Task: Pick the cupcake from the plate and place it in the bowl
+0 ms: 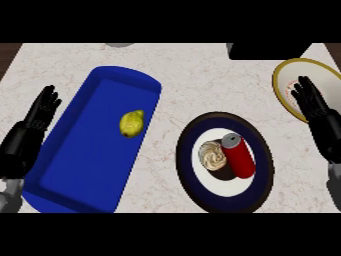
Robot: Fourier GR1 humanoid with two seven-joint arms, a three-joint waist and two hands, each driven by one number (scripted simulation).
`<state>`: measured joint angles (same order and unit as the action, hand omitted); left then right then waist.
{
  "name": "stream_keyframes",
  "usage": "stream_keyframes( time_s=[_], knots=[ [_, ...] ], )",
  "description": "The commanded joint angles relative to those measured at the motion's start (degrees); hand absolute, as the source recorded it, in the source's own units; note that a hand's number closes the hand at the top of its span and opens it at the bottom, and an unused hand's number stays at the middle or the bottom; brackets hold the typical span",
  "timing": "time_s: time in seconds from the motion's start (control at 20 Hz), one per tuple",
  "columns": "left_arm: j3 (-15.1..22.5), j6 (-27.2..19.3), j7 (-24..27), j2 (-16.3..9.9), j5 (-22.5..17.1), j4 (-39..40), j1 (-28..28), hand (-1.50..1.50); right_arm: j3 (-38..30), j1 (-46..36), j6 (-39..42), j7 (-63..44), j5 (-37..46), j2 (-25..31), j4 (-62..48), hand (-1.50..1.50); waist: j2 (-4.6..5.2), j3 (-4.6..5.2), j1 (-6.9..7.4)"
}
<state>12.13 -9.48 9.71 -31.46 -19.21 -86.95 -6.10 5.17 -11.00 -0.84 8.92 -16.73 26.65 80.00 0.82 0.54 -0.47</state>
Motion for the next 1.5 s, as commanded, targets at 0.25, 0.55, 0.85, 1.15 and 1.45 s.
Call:
stream_keyframes(
  time_s=[0.25, 0.55, 0.85, 1.15, 1.45],
  knots=[
    [8.8, 3.11, -6.58, 4.71, 2.3, -4.1, -2.44, 0.0, 5.96, 6.47, -26.8, -4.49, 14.14, -13.42, 13.43, 1.5, -1.42, -0.45, -1.39],
    [11.01, 3.24, -9.55, 10.38, 2.9, -1.18, -5.52, 0.0, 12.25, 4.29, -36.37, -6.67, 27.36, -19.61, 1.22, -1.5, -0.71, -0.56, 0.54],
    [9.5, 5.13, -8.1, 10.0, 2.57, 1.54, -5.89, 0.0, 18.44, -2.85, -29.53, -29.75, 44.9, -8.26, 3.13, -1.5, -0.84, -0.28, 0.4],
    [11.47, 4.16, -9.51, 10.93, 3.87, -1.79, -5.14, 0.0, 23.2, -7.79, -9.21, -48.08, 48.65, -1.74, 2.73, -1.5, -1.21, -0.14, 1.1],
    [12.43, 4.2, -9.65, 11.03, 5.07, -1.5, -4.48, 0.0, 25.75, -15.17, 14.31, -65.97, 36.19, -5.77, 5.89, -1.5, -1.16, -0.23, 1.44]
  ],
)
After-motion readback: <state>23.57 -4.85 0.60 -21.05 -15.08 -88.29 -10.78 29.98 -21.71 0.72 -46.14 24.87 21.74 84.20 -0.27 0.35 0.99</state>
